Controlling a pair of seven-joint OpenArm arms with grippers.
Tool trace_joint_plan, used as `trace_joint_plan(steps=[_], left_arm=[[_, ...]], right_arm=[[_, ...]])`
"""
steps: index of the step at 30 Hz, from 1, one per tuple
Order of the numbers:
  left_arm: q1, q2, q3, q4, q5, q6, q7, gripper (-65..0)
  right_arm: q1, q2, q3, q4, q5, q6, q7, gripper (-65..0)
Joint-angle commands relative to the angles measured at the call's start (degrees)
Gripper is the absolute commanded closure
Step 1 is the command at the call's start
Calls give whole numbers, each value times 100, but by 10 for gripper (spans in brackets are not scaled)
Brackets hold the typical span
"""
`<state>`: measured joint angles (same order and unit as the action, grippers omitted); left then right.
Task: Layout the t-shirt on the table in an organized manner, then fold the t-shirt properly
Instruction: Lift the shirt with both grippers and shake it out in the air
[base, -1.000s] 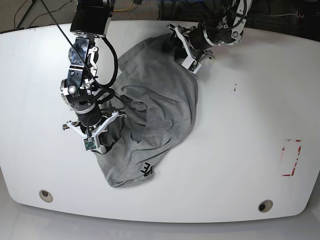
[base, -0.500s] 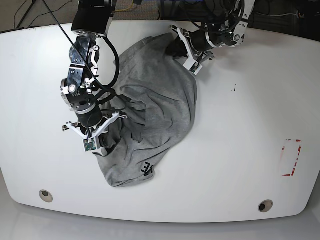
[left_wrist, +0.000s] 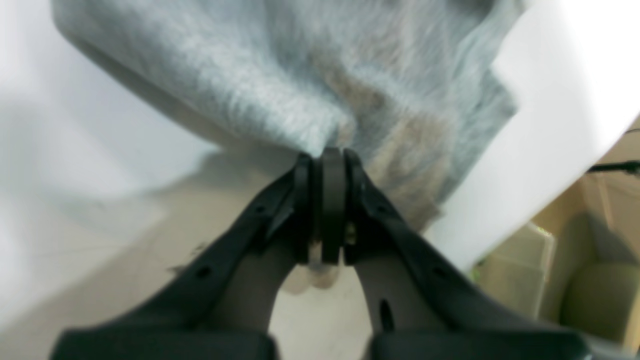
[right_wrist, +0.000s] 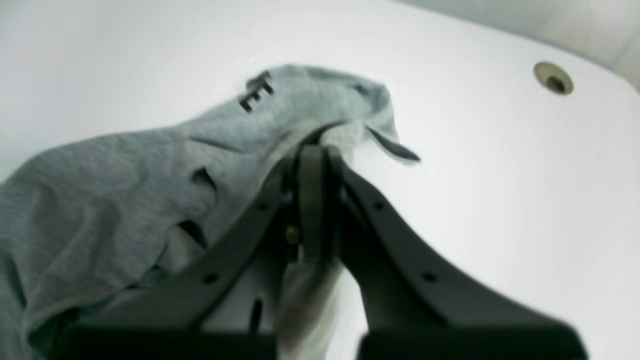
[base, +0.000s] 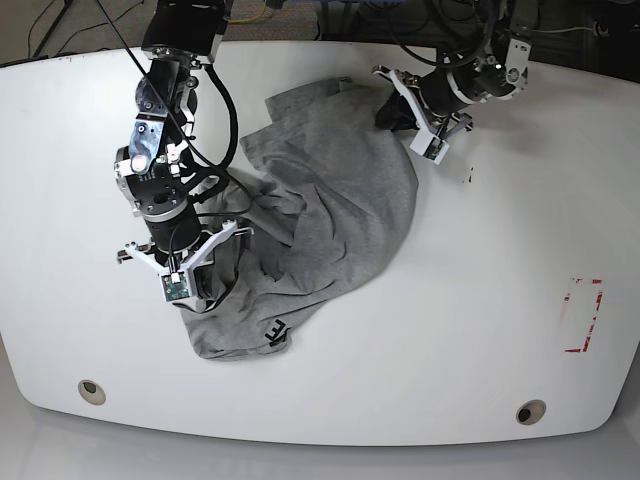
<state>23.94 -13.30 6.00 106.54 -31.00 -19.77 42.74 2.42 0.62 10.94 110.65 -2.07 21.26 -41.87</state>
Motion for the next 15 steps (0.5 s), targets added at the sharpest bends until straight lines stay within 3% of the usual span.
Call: trace_joint_plan(steps=[1, 7, 12, 15], left_arm=[[-8, -310, -235, 199, -289, 12, -103, 0], [-34, -872, -921, 427, -930, 12, -129, 0], [-245, -1180, -1475, 489, -1370, 12, -120, 0], [-447, -1540, -1624, 489, -1572, 12, -103, 0]], right_arm=[[150, 83, 45, 113, 18, -11, 165, 0], [299, 294, 18, 113, 18, -11, 165, 0], [537, 311, 36, 69, 0, -11, 165, 0], [730, 311, 27, -80, 0, -11, 156, 0]])
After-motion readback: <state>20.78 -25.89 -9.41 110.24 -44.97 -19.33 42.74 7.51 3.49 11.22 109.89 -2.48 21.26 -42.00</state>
